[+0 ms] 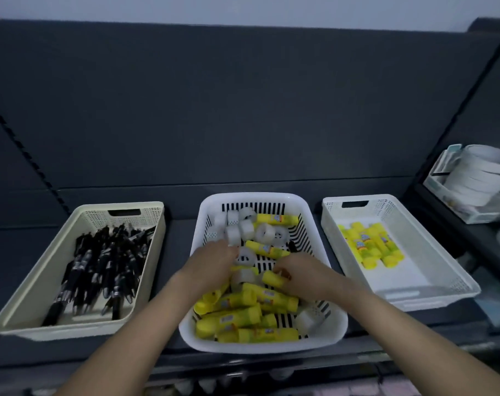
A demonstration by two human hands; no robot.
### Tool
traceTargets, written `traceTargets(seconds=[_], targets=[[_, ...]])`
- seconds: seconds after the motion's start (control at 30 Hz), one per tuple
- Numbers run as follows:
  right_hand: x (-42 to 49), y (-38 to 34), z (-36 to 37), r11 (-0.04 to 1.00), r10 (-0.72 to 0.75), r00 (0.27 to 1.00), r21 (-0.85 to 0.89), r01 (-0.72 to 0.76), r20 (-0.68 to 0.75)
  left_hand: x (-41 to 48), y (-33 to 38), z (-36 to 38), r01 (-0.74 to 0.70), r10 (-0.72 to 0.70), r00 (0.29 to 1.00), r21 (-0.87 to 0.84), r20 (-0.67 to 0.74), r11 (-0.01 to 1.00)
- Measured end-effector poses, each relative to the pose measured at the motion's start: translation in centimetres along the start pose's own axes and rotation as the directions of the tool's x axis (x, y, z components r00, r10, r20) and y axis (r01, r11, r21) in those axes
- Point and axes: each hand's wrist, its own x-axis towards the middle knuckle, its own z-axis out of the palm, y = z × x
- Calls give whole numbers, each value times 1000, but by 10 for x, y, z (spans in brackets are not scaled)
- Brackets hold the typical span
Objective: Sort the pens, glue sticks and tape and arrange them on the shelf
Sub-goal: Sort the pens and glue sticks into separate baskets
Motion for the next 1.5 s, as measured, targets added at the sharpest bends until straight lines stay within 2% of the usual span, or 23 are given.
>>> traceTargets(seconds=[0.1,0.17,0.3,0.43,0.5,0.6,0.73,0.8,0.9,0.97,1.1,1.23,1.33,1.43,1.5], targets=[[-2,-1,-1,997,-64,997,48,66,-34,2,10,-6,24,-42,995,174,96,984],[-5,-4,-1,983,-138,989,118,143,-48,5,15,-10,41,-66,991,208,116,977],[-10,-9,2,959,-274,962,79,273,2,3,12,-19,94,-102,987,64,123,993],[-9,-13,8,948,-289,957,-136,289,17,-5,14,-31,102,-105,970,27,219,994],[-9,-14,12,946,-282,959,-166,280,11,-8,16,-36,127,-119,963,-18,240,992],[-9,-13,10,969,-247,969,5,247,19,-20,15,-48,200,-165,963,-152,214,968],[-10,-14,0,978,-119,993,177,114,22,-38,12,-54,216,-163,963,-250,216,944],[-9,-16,-6,973,-78,997,216,76,-1,-42,17,-49,208,-152,957,-222,245,953],[-11,-21,-13,953,-35,999,301,41,-27,-43,27,-37,184,-159,950,-73,270,980],[-12,-25,-14,931,5,1000,366,3,-22,-44,31,-31,173,-162,948,-15,273,985],[-16,-29,-13,863,81,995,503,-43,-54,-43,29,-25,169,-151,951,-48,269,984],[-23,-29,-12,703,193,980,704,-102,-51,-46,20,-29,184,-139,957,-161,255,970],[-26,-27,-12,619,272,961,773,-139,-45,-49,12,-30,238,-184,968,-399,170,885],[-29,-26,-15,537,306,947,839,-89,-96,-53,14,-28,191,-237,971,-705,33,683],[-32,-27,-18,487,348,928,872,-54,-136,-51,21,-27,144,-252,968,-823,2,549]])
